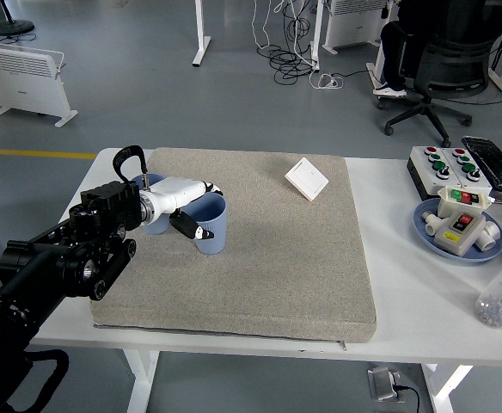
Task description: Push cup pick cup insert cup
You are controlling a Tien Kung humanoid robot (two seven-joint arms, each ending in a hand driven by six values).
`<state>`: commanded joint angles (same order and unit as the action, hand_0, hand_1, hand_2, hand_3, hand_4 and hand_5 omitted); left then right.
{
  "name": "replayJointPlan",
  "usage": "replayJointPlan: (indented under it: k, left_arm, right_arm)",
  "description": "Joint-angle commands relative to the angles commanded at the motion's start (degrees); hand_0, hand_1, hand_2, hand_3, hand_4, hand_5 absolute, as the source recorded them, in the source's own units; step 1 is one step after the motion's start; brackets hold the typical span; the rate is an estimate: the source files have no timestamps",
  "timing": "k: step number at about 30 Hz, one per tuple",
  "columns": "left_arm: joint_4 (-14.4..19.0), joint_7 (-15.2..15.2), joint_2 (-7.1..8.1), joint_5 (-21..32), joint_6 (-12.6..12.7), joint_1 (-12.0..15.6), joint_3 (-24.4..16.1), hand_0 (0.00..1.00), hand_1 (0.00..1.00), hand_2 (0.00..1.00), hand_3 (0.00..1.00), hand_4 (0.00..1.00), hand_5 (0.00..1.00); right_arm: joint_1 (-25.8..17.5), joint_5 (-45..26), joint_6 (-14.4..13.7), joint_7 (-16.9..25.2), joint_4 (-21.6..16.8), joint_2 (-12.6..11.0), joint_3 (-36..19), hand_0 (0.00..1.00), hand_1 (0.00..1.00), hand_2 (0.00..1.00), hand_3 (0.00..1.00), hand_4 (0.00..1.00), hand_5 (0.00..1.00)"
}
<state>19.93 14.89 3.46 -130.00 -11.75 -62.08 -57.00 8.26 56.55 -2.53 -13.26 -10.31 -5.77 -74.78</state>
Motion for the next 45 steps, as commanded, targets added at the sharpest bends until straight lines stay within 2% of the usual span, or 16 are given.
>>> replayJointPlan:
  k: [3, 4, 9, 10, 15, 16, 20, 24, 26, 30, 36, 40, 45]
  left_arm:
    - [0.89, 0.18, 0.27, 0.00, 0.16, 0.14, 0.78, 0.455, 0.579, 0.679, 0.521, 0.545, 0.041]
    - [1.34, 0.24, 0.39, 0.00, 0.14, 0.21, 1.16, 0.449, 0.534, 0.534, 0.469, 0.499, 0.016]
    - [2.92, 0.32, 0.87, 0.28, -0.06, 0.45, 2.23, 0.449, 0.534, 0.534, 0.469, 0.499, 0.016]
    - [3.45, 0.29, 1.04, 0.64, -0.19, 0.53, 2.50, 0.460, 0.479, 0.463, 0.431, 0.528, 0.002]
    - [5.21, 0.15, 1.65, 2.83, -1.05, 0.88, 2.32, 0.460, 0.479, 0.463, 0.431, 0.528, 0.002]
    - [5.42, 0.13, 1.72, 3.09, -1.14, 0.93, 2.26, 0.478, 0.446, 0.427, 0.389, 0.467, 0.002]
    - [7.20, -0.82, 2.31, 4.74, -2.21, 1.24, 2.57, 0.478, 0.446, 0.427, 0.389, 0.467, 0.002]
    - [10.67, -2.96, 3.36, 5.97, -4.86, 1.85, 3.36, 0.472, 0.448, 0.427, 0.386, 0.484, 0.002]
    - [14.21, -5.34, 4.56, 6.87, -7.73, 2.25, 3.49, 0.472, 0.448, 0.427, 0.386, 0.484, 0.002]
    - [20.07, -8.53, 6.30, 7.61, -11.74, 2.31, 2.64, 0.475, 0.441, 0.426, 0.385, 0.494, 0.002]
    - [27.19, -11.12, 9.09, 8.29, -15.06, 1.47, 0.16, 0.481, 0.443, 0.427, 0.388, 0.500, 0.002]
    - [28.69, -11.69, 10.60, 7.88, -15.79, 0.50, -1.56, 0.490, 0.446, 0.427, 0.392, 0.484, 0.002]
    - [27.78, -11.99, 12.45, 4.97, -16.19, -0.97, -4.25, 0.490, 0.446, 0.427, 0.392, 0.484, 0.002]
  right_arm:
    - [-0.04, -0.05, 0.00, 0.01, 0.00, 0.00, 0.00, 0.760, 0.656, 0.679, 0.565, 0.102, 0.469]
    - [-0.06, -0.07, 0.00, 0.00, 0.00, 0.00, 0.00, 0.761, 0.656, 0.680, 0.565, 0.102, 0.468]
    - [-0.08, -0.03, 0.01, 0.01, 0.00, -0.01, -0.05, 0.761, 0.656, 0.680, 0.565, 0.102, 0.468]
    - [-0.12, -0.09, 0.01, 0.02, 0.00, -0.01, -0.03, 0.760, 0.656, 0.680, 0.564, 0.102, 0.469]
    - [-0.21, -0.09, 0.01, 0.03, 0.00, -0.01, -0.09, 0.760, 0.656, 0.680, 0.564, 0.102, 0.469]
    - [-0.22, -0.10, 0.01, 0.04, 0.00, -0.01, -0.09, 0.760, 0.656, 0.679, 0.564, 0.101, 0.468]
    - [-0.26, -0.12, 0.03, 0.04, 0.00, -0.04, -0.08, 0.760, 0.656, 0.679, 0.564, 0.101, 0.468]
    - [-0.38, -0.26, 0.02, 0.07, 0.00, -0.09, -0.10, 0.760, 0.656, 0.678, 0.564, 0.101, 0.468]
    - [-0.55, -0.31, 0.00, 0.12, 0.00, -0.10, -0.18, 0.760, 0.656, 0.678, 0.564, 0.101, 0.468]
    - [-0.81, -0.31, 0.01, 0.15, 0.00, -0.14, -0.29, 0.760, 0.656, 0.679, 0.565, 0.101, 0.468]
    - [-1.24, -0.31, -0.02, 0.11, 0.00, -0.19, -0.50, 0.760, 0.656, 0.678, 0.564, 0.101, 0.468]
    - [-1.50, -0.29, -0.04, 0.09, 0.00, -0.19, -0.55, 0.760, 0.655, 0.679, 0.564, 0.100, 0.467]
    - [-1.76, -0.45, -0.08, 0.09, 0.00, -0.21, -0.53, 0.760, 0.655, 0.679, 0.564, 0.100, 0.467]
